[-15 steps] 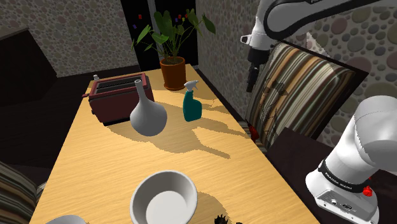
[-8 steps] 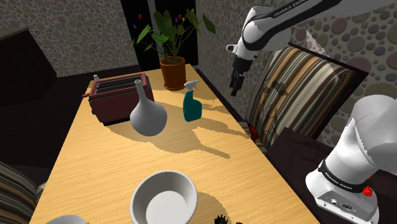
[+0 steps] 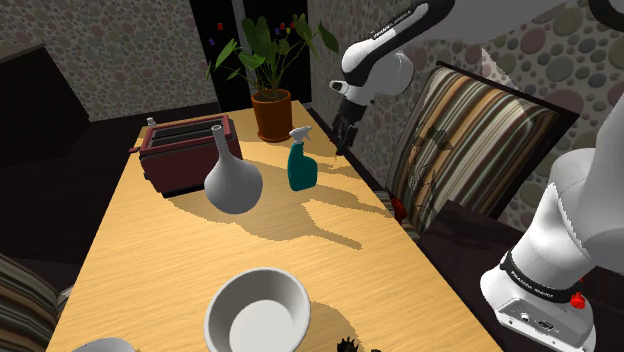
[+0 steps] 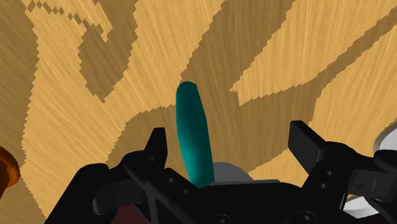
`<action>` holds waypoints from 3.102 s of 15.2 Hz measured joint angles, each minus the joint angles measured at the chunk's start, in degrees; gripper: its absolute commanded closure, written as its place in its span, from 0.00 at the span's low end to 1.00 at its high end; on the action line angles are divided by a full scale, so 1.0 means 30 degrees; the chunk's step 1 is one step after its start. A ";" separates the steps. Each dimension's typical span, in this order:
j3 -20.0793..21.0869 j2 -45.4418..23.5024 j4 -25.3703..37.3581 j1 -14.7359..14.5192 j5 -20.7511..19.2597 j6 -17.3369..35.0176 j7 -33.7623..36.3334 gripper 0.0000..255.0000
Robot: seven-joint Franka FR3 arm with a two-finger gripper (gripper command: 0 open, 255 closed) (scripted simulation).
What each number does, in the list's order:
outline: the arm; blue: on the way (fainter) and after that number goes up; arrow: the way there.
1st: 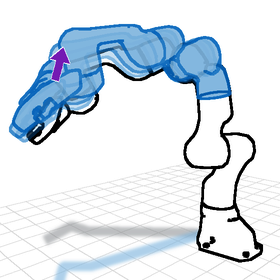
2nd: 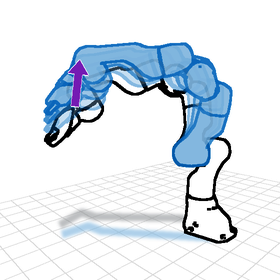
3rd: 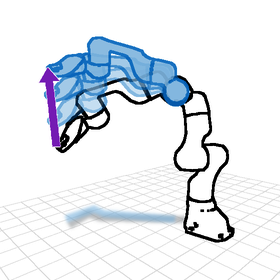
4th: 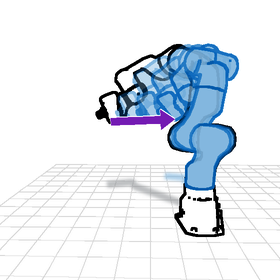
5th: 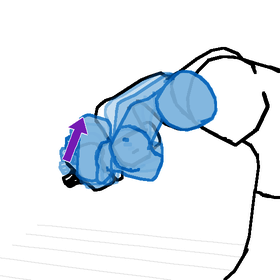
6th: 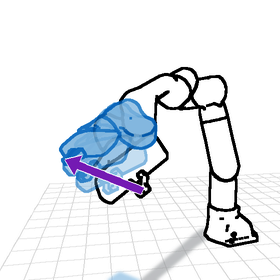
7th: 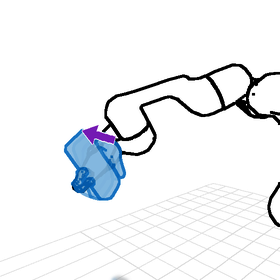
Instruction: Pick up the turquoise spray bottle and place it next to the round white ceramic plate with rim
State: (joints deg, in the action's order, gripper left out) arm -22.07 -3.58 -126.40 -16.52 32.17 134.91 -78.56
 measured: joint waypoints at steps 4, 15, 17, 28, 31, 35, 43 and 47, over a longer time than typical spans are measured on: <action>0.0723 -0.2712 0.2391 0.0290 0.3128 -0.0247 -0.3903 0.00; 0.1904 -0.5783 0.4559 0.0575 0.5697 0.0297 -0.6433 0.00; 0.1915 -0.5813 0.4557 0.0584 0.5732 0.0325 -0.6469 0.00; 0.1917 -0.5821 0.4558 0.0588 0.5745 0.0337 -0.6481 1.00; 0.1917 -0.5822 0.4558 0.0589 0.5746 0.0338 -0.6483 1.00; 0.1730 -0.5336 0.4614 0.0485 0.5236 -0.0053 -0.5952 1.00; 0.1318 -0.4142 0.4948 0.0238 0.3938 -0.1134 -0.4540 1.00; 0.1144 -0.3604 0.5247 0.0147 0.3309 -0.1746 -0.3832 1.00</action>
State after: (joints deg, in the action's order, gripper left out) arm -18.64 -14.39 -110.66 -16.08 42.10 129.67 -90.05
